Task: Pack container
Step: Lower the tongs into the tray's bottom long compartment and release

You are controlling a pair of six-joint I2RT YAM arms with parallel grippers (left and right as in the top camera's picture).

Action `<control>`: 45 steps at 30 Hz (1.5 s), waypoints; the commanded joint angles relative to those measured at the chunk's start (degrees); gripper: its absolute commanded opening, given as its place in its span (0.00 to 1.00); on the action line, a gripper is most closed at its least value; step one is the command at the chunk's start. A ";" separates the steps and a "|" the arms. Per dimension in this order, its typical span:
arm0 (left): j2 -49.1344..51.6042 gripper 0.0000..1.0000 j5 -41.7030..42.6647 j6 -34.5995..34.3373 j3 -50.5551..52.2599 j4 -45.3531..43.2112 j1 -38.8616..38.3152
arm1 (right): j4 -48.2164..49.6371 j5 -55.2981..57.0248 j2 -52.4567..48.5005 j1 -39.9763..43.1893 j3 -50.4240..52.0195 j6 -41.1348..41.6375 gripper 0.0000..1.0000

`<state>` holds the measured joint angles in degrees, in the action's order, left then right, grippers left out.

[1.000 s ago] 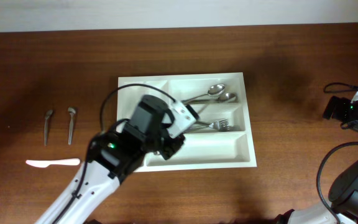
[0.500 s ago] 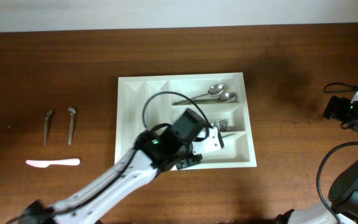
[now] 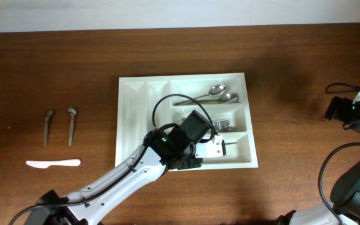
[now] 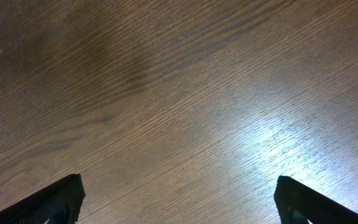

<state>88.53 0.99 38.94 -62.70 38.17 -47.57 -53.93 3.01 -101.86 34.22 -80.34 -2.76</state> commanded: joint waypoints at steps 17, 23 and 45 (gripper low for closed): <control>10.03 0.20 -0.39 4.66 -0.35 -3.52 -0.17 | 0.00 0.28 0.13 0.31 0.31 0.50 0.99; 12.81 0.24 -0.39 4.66 -0.35 -4.33 -0.17 | 0.00 0.28 0.13 0.31 0.31 0.48 0.99; 10.88 0.99 -16.63 -2.38 -10.47 -8.87 -0.04 | 0.00 0.28 0.13 0.31 0.31 0.50 0.99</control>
<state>101.21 -8.01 41.30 -67.46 29.82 -47.77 -53.93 3.01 -101.86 34.22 -80.34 -2.79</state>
